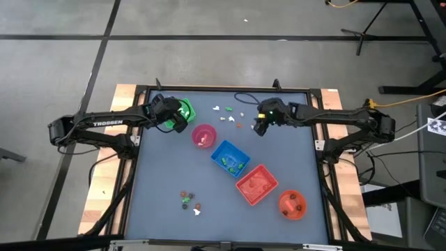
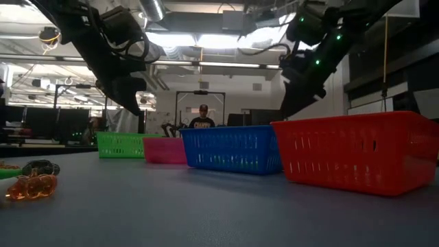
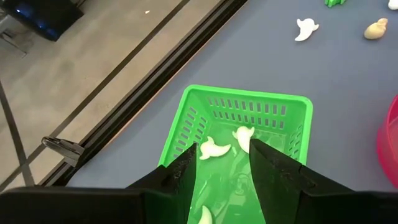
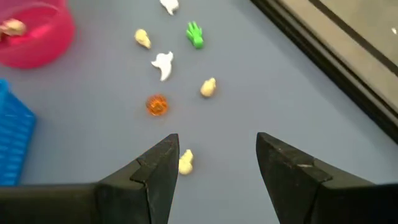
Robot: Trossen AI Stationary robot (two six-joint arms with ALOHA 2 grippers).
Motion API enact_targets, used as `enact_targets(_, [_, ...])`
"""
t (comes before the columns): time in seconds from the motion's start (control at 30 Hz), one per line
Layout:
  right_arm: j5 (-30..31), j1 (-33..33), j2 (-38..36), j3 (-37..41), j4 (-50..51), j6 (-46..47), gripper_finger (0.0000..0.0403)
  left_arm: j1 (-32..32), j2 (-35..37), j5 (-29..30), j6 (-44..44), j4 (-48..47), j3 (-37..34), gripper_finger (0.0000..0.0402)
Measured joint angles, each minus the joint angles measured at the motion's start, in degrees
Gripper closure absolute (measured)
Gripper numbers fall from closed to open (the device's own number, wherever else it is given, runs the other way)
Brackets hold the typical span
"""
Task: Sort Halloween decoration
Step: Put the light brown skull toy into the light red bin
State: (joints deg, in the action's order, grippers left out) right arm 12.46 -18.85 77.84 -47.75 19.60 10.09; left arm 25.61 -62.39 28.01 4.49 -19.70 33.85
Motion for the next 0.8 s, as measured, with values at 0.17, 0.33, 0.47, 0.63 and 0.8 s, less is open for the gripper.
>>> enact_targets(0.17, [-0.1, 0.1, 4.7, 0.0, -0.3, 0.1, 0.0189, 0.0, 0.0, 0.0, 0.0, 0.0, 0.0, 0.0270])
enact_targets(0.33, [-1.3, 0.1, 9.9, 0.0, -1.2, 0.1, 0.0189, 0.0, 0.0, 0.0, 0.0, 0.0, 0.0, 0.0269])
enact_targets(0.47, [-1.6, 0.1, 13.4, 0.0, -4.4, 0.1, 0.0189, 0.0, 0.0, 0.0, 0.0, 0.0, 0.0, 0.0269])
enact_targets(0.63, [-3.0, 0.1, 16.2, 0.0, -6.9, 0.1, 0.0189, 0.0, 0.0, 0.0, 0.0, 0.0, 0.0, 0.0269])
enact_targets(0.8, [-2.9, 0.1, 18.2, 0.0, -6.6, 0.1, 0.0189, 0.0, 0.0, 0.0, 0.0, 0.0, 0.0, 0.0269])
